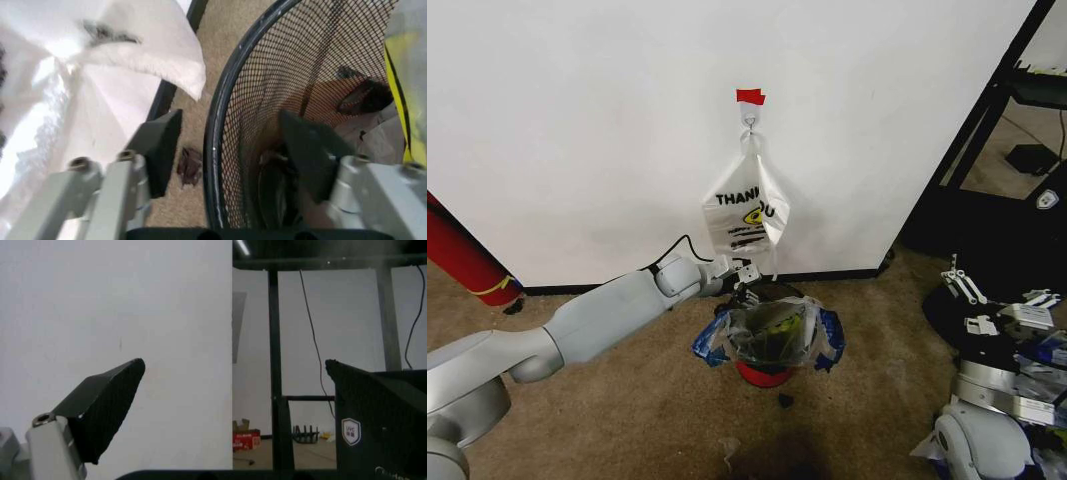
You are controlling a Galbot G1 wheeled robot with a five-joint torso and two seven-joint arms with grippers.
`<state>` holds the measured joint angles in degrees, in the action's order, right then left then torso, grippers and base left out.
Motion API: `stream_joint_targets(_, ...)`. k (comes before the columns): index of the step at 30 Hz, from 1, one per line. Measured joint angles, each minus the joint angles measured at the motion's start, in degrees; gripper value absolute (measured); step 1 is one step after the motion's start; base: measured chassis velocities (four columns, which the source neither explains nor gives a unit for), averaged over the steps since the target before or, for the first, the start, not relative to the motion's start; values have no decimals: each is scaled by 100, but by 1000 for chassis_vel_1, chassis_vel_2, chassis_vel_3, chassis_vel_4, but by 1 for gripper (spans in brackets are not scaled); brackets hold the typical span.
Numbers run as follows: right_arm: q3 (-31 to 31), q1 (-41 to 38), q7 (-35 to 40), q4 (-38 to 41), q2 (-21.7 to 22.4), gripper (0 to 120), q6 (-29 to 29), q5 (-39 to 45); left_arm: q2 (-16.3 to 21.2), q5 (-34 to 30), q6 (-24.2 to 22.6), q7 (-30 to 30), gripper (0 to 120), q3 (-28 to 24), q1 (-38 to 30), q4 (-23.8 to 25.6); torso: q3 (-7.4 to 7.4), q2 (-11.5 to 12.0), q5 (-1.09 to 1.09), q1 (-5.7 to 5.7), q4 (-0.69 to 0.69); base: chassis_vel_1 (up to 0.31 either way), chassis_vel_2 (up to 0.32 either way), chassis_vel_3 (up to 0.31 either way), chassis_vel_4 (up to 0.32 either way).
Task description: Pick up the garbage bag from the wall and place it over the trash bin.
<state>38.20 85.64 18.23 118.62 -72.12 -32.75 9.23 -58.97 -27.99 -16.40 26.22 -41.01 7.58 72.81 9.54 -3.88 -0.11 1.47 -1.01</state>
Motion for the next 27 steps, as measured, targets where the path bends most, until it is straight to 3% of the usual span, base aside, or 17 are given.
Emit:
stream_joint_targets(7,-85,31,-39,-24,-34,100,-63,-1,15,-199,-849,-204,27,139,93,299,0,0,0,0,1,0,0,0,0)
stream_joint_targets(13,-95,80,-67,-24,-35,100,-122,-5,77,-353,-1146,-371,6,283,235,496,0,0,0,-1,1,0,0,0,0)
stream_joint_targets(16,-97,98,-72,-23,-30,100,-140,-5,134,-531,-1389,-577,4,390,330,669,0,0,-1,0,-1,0,0,0,0)
stream_joint_targets(18,-106,109,-73,-25,-20,100,-158,-5,204,-786,-1689,-892,4,521,433,862,0,0,-2,0,-1,0,0,0,0)
stream_joint_targets(21,-156,122,-74,-26,9,100,-175,-4,405,-1665,-2306,-1804,3,910,719,1345,0,0,-1,0,1,0,0,0,0)
stream_joint_targets(24,-191,122,-76,-27,24,100,-178,-3,552,-2258,-2539,-2315,3,1185,947,1637,0,0,0,0,1,0,0,0,0)
stream_joint_targets(27,-269,93,-84,-40,52,100,-180,-2,862,-3644,-2642,-3619,3,1816,1707,2321,0,0,-2,0,2,0,0,0,0)
